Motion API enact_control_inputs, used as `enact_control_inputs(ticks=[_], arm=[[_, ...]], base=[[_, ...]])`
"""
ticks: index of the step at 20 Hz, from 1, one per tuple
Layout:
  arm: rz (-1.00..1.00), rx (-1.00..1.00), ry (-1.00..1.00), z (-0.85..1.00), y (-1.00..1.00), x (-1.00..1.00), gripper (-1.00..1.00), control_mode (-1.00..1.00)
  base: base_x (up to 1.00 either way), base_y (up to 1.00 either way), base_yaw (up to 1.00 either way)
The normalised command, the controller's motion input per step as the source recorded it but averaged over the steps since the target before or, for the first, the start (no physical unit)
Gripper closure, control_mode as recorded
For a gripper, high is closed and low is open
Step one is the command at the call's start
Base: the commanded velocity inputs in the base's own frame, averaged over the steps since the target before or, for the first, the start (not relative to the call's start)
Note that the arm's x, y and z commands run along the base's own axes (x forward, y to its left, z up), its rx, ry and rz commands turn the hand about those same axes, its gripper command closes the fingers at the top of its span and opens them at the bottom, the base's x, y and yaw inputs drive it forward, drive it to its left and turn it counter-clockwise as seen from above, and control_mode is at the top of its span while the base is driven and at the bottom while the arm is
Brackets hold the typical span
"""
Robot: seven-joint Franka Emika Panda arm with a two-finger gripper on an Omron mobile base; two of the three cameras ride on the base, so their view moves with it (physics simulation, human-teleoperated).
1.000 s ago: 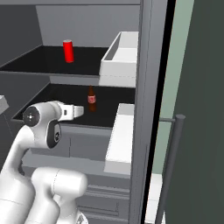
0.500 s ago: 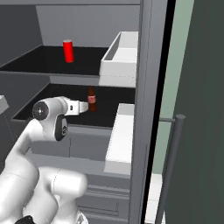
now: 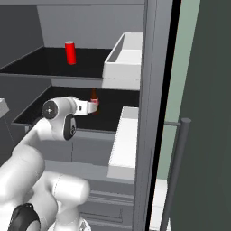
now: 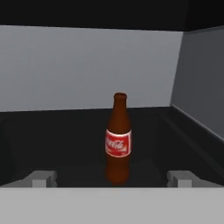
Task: Open the fridge, grab two sodas, and place both sodas inside the bowl with ice on the dining counter.
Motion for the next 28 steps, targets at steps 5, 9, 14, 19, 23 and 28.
enact_control_inputs(ticks=[5, 9, 14, 19, 23, 28], arm=[[-0.02, 0.0, 0.0, 0.0, -0.09, 0.12, -1.0, -1.0], [-0.02, 0.0, 0.0, 0.0, 0.0, 0.15, -1.0, -1.0], [0.0, 0.0, 0.01, 0.0, 0.0, 0.19, -1.0, -1.0], [0.0, 0.0, 0.03, 0.0, 0.0, 0.17, -1.0, -1.0], [0.0, 0.0, 0.04, -0.03, 0.0, 0.19, -1.0, -1.0], [0.0, 0.0, 0.03, -0.04, 0.0, 0.19, -1.0, -1.0]], base=[[0.0, 0.0, 0.0], [0.0, 0.0, 0.0], [0.0, 0.0, 0.0], [0.0, 0.0, 0.0], [0.0, 0.0, 0.0], [0.0, 0.0, 0.0]])
